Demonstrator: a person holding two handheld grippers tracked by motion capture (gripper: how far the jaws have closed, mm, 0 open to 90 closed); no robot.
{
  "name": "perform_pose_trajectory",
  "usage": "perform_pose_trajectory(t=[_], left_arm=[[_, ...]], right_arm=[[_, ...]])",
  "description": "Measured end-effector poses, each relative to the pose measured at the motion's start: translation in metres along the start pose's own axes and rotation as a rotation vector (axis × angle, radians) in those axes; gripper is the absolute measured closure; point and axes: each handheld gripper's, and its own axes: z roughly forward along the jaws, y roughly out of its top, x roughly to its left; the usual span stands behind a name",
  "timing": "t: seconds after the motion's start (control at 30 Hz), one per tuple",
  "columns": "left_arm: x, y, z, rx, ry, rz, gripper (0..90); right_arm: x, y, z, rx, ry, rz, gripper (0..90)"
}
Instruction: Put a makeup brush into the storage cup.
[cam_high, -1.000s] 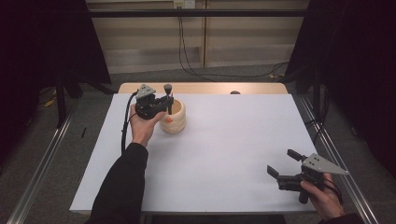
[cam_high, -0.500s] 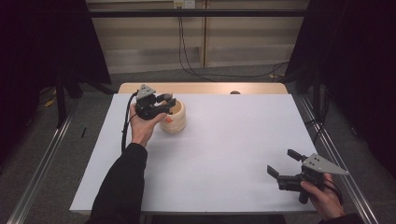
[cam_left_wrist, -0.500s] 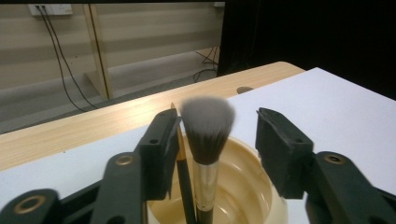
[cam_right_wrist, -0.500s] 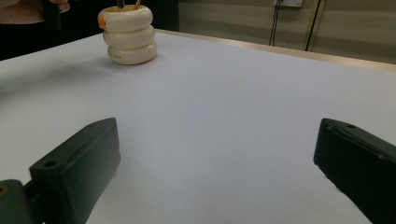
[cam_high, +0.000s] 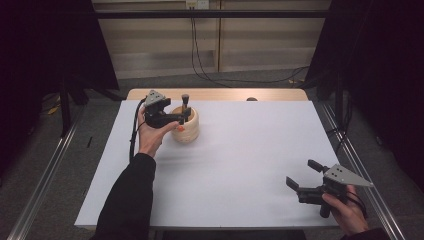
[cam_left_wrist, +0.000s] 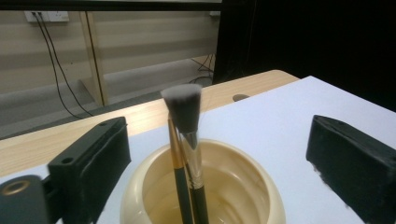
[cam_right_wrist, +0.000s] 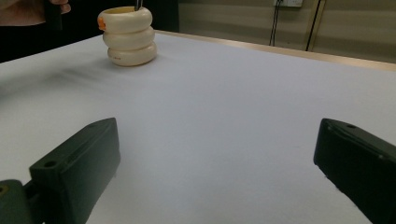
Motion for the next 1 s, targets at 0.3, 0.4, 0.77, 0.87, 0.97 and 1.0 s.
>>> perform_pose_trajectory(t=[0.3,0.4,0.77,0.87,0.97,1.0], left_arm=[[-0.001,0.001,-0.004,0.013,0.032,0.042,2.2],[-0.003,0.002,-0.006,0.019,0.033,0.038,2.1],[-0.007,-0.001,-0.012,-0.011,0.033,0.023,2.4],[-0.009,-0.001,-0.016,-0.013,0.050,0.033,2.0],[-0.011,-0.001,-0.021,-0.016,0.047,0.033,2.1],[-0.013,-0.002,-0.023,-0.022,0.045,0.038,2.1]], right_arm=[[-0.001,0.000,0.002,0.001,0.001,0.006,0.1],[0.000,0.000,0.001,0.000,0.003,0.005,0.1],[0.000,0.000,-0.001,-0.002,0.000,-0.001,0.1],[0.000,0.000,-0.001,-0.003,0.003,-0.005,0.1],[0.001,0.000,0.000,-0.005,-0.002,-0.005,0.1],[0.001,0.000,0.000,-0.005,-0.002,-0.005,0.1]])
